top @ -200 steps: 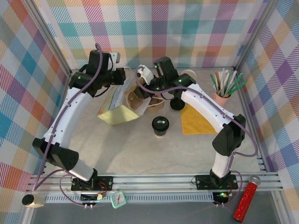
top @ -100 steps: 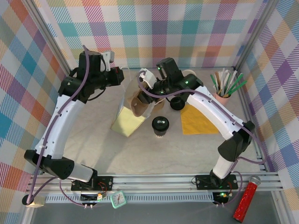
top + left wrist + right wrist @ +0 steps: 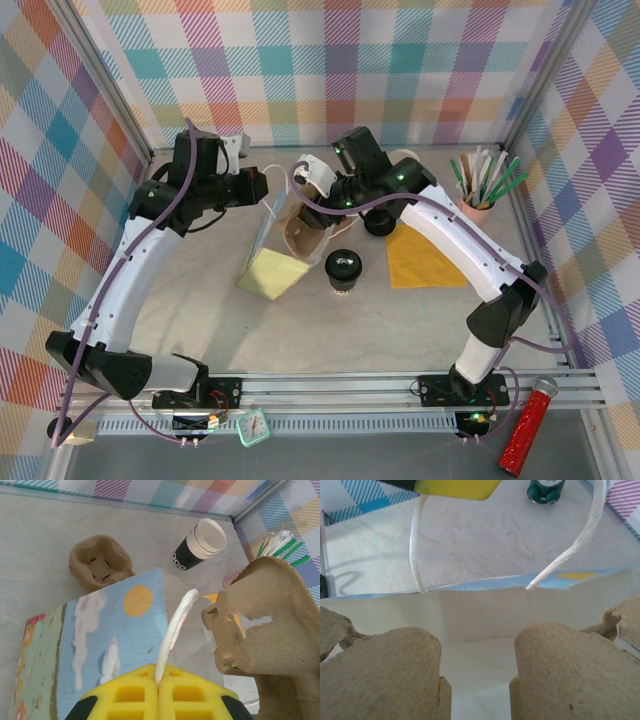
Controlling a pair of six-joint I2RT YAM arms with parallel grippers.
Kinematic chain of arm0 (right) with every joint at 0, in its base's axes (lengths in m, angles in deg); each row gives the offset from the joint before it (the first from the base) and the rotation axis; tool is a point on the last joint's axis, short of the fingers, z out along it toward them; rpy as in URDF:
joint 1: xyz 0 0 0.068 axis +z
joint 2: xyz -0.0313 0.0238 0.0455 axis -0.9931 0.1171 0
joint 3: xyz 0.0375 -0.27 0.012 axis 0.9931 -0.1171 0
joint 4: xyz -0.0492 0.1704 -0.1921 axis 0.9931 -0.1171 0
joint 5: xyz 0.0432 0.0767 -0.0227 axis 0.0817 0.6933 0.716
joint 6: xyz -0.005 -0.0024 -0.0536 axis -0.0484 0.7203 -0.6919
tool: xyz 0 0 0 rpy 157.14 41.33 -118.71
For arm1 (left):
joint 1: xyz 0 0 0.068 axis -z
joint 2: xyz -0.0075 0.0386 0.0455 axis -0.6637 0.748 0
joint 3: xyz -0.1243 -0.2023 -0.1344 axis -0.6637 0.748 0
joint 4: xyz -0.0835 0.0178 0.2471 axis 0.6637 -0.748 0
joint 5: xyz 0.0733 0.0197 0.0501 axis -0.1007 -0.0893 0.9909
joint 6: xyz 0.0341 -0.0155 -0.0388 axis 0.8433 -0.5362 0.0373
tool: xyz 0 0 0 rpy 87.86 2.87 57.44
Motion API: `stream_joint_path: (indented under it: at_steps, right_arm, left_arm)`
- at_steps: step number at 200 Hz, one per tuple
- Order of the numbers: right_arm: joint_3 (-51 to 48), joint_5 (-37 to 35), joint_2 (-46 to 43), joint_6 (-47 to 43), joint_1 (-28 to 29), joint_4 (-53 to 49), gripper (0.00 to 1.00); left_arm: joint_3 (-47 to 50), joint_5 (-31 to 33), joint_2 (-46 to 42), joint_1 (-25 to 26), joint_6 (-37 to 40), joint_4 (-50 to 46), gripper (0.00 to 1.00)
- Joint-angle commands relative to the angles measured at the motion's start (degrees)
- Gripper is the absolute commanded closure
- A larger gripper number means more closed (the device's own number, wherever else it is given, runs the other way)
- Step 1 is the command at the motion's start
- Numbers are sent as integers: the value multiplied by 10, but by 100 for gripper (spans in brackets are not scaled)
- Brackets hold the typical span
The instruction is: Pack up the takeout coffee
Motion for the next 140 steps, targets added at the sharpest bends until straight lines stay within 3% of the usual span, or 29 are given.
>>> stream_joint_path:
  at_steps: [1,140]
  right_arm:
    - [12,-19,13,-28,12,-23,53]
    - [53,-90,46,-55,30,-91,53]
  left_arm:
    - [8,-15,-18,1,9,22,100]
    - [13,2,-16,0,3,23,100]
